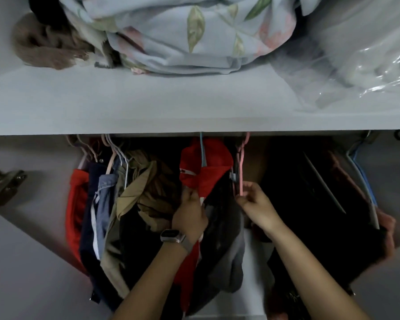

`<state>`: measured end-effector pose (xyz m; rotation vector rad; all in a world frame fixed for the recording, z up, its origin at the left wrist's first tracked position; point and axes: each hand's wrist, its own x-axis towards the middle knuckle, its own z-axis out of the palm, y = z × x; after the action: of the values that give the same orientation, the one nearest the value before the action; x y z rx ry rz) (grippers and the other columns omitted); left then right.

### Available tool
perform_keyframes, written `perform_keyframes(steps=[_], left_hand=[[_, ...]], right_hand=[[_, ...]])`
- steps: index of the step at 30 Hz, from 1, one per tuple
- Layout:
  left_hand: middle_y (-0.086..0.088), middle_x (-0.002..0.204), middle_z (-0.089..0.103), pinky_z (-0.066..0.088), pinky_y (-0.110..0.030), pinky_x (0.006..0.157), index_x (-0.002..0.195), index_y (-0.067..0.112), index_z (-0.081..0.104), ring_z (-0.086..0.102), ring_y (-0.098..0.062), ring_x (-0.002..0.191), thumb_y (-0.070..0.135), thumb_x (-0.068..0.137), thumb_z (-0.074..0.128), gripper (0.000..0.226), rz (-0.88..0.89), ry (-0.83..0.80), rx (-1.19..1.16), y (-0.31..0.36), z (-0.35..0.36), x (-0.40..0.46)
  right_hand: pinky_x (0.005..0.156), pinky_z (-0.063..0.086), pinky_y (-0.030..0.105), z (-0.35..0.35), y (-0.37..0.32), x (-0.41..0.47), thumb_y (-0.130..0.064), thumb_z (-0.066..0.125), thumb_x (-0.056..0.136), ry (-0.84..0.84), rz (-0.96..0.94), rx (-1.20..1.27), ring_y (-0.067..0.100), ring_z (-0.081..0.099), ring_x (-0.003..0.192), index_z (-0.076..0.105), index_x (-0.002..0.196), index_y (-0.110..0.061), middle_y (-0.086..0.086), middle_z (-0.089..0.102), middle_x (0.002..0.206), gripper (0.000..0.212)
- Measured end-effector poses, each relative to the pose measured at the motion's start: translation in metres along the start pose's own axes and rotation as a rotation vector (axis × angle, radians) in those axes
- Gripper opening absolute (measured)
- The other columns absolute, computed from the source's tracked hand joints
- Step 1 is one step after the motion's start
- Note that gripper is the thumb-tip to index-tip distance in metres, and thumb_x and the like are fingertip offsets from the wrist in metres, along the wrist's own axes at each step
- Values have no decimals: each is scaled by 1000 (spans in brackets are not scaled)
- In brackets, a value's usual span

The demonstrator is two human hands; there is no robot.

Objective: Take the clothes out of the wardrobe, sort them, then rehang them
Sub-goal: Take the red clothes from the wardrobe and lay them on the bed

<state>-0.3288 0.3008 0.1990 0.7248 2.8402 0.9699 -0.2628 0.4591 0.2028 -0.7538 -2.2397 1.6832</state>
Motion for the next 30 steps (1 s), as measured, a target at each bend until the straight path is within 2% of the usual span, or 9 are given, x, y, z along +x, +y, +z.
perform_keyframes(steps=[2, 6, 9, 12, 16, 21, 25, 27, 30], left_hand=[[-13, 142, 32, 47, -35, 80, 130, 2, 41, 56, -34, 104, 16, 93, 46, 40, 27, -18, -23, 12, 9, 1], [-11, 138, 34, 44, -27, 90, 135, 7, 39, 56, -30, 105, 13, 92, 48, 44, 26, -60, -167, 19, 15, -2], [-6, 127, 42, 28, -11, 92, 133, 17, 48, 46, -9, 104, 23, 93, 52, 41, 15, -43, -318, 11, 7, -5], [1, 122, 48, 36, -20, 96, 121, 24, 59, 49, -6, 106, 39, 90, 54, 35, -55, -10, -495, 0, -7, -6], [-2, 118, 55, 48, -39, 95, 105, 28, 60, 57, -15, 102, 29, 91, 53, 15, -168, 14, -571, -14, -24, -6], [5, 103, 58, 47, -44, 96, 104, 26, 58, 57, -20, 104, 15, 92, 51, 17, -250, 75, -626, -26, -40, -4], [8, 100, 57, 47, -44, 97, 103, 26, 57, 57, -20, 105, 14, 92, 51, 17, -280, 81, -647, -32, -44, -4], [6, 102, 57, 47, -44, 97, 103, 26, 57, 57, -21, 106, 14, 92, 51, 18, -283, 76, -643, -34, -43, -4], [3, 104, 57, 51, -36, 87, 109, 21, 57, 59, -18, 98, 11, 93, 50, 21, -285, 50, -665, -36, -44, -2]], right_hand=[[88, 53, 40, -3, 1, -2, -10, 56, 91, 6, 30, -18, 25, 65, 94, 46, 128, -14, 9, 65, 101, 39], [66, 50, 21, -11, -2, -6, -27, 60, 91, -57, 49, -72, 15, 64, 89, 45, 131, -18, 4, 66, 105, 43], [87, 50, 25, -12, -6, -2, -40, 65, 86, -44, 44, -49, 13, 60, 106, 32, 142, -18, -1, 58, 123, 69], [105, 43, 40, -7, -15, 5, -52, 71, 74, 110, -77, -98, 18, 48, 124, 26, 145, -25, 3, 46, 137, 89], [108, 33, 25, 1, -47, 14, -40, 75, 77, 147, -184, -72, 7, 37, 124, 42, 137, -27, -2, 37, 129, 70], [98, 23, 13, 15, -72, 27, -46, 71, 79, -62, -37, -179, 19, 29, 130, 58, 125, -25, 2, 26, 126, 52], [98, 22, 10, 34, -78, 36, -40, 68, 85, -82, 25, -187, 19, 28, 132, 62, 118, -19, 5, 22, 128, 39], [98, 29, 12, 41, -79, 40, -34, 68, 87, -61, 66, -80, 15, 43, 117, 62, 117, -12, 5, 29, 128, 38], [88, 49, 27, 40, -89, 39, -23, 63, 92, -137, 231, 124, 9, 55, 78, 59, 114, -5, -1, 49, 94, 29]])
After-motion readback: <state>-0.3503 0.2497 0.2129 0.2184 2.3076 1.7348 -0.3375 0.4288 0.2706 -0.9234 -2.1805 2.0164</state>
